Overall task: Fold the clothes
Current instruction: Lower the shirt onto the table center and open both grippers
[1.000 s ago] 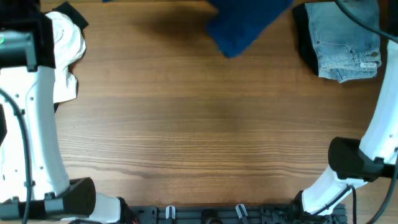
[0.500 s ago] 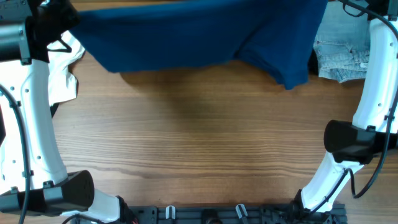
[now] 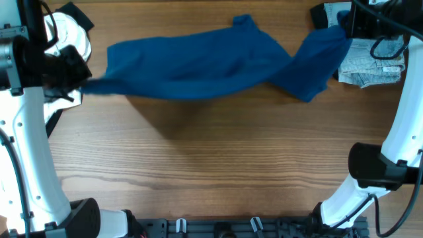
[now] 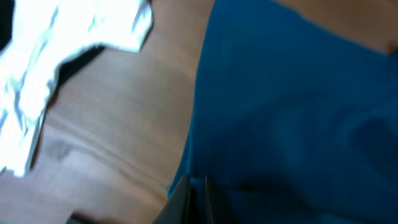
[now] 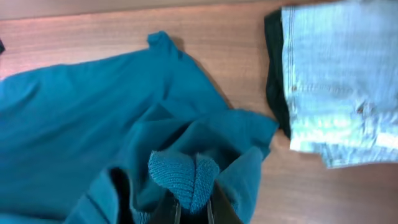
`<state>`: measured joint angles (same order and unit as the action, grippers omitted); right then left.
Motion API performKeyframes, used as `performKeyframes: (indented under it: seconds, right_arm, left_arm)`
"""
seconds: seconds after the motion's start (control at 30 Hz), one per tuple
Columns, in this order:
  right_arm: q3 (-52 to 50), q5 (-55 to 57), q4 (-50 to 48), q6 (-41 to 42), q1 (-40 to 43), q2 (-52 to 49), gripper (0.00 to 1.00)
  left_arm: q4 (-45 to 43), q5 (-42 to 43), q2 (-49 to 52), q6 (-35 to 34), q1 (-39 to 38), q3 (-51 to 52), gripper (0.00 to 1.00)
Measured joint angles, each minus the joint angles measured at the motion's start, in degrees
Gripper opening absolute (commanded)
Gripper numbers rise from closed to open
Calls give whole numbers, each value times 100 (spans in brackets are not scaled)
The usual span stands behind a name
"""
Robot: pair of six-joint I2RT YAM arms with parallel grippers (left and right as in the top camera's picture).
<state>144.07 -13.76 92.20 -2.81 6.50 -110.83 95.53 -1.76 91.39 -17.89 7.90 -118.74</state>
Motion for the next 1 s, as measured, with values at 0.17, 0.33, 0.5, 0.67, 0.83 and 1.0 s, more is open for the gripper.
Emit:
performKeyframes:
  seconds: [0.17, 0.33, 0.5, 0.67, 0.83, 1.0]
  right_arm:
    - [-968, -22, -13, 236, -2, 52, 4]
    - [-2546, -15, -17, 468, -2, 728, 4]
    - [-3974, 81, -105, 813, -2, 1956, 4]
    - [-5331, 313, -374, 1047, -2, 2380, 5]
    - [-6470, 374, -734, 1075, -2, 2363, 4]
    - [-7259, 374, -1034, 1095, -2, 2363, 40]
  left_arm:
    - [85, 157, -55, -166, 0, 525, 4]
    - [68, 190, -402, -516, 0, 1644, 4]
    - [68, 216, -1207, -1056, 0, 2638, 4]
    - [72, 229, -2061, -1283, 0, 3873, 4]
    - [-243, 387, -2039, -1316, 0, 4962, 4]
    - [-601, 802, -2031, -1335, 0, 5840, 4]
